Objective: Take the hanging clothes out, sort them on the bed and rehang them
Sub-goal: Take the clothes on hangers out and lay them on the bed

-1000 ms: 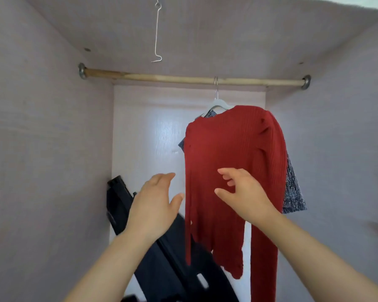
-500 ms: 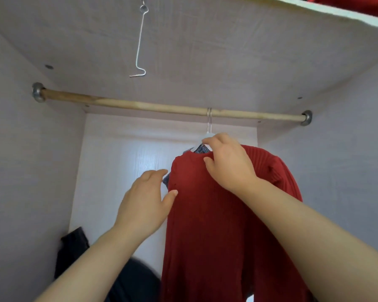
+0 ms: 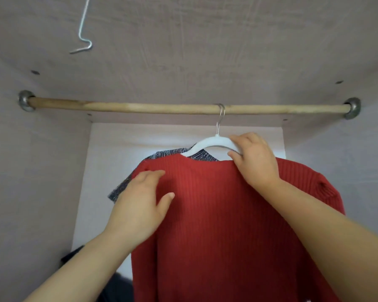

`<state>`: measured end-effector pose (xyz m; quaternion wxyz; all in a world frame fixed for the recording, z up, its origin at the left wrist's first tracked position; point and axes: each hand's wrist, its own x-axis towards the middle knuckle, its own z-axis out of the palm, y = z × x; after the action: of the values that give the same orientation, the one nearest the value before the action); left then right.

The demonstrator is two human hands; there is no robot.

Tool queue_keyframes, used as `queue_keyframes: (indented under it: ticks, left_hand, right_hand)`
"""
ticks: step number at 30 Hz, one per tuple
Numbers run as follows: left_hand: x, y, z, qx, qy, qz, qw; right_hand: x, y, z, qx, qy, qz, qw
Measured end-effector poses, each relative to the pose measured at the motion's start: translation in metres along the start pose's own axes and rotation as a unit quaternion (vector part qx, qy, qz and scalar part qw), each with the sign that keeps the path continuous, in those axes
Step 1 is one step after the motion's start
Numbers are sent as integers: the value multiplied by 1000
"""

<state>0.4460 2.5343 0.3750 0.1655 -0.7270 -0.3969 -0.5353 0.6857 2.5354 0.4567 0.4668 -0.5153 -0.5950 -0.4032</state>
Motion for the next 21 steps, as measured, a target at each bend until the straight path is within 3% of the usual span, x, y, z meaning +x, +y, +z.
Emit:
queue_keyframes:
  ticks: [6,13,21]
  left_hand:
    - [22,9,-6,21,46,30,998]
    - [38,8,-34,59,125,34,990]
    - [-51,-29,-53,77,115,-38,990]
  right_hand:
    - [13,6,14,66,39,-16,997]
    - [26,-35,15,119,96,-53,987]
    - [-80,-113,25,248,102,-133,954]
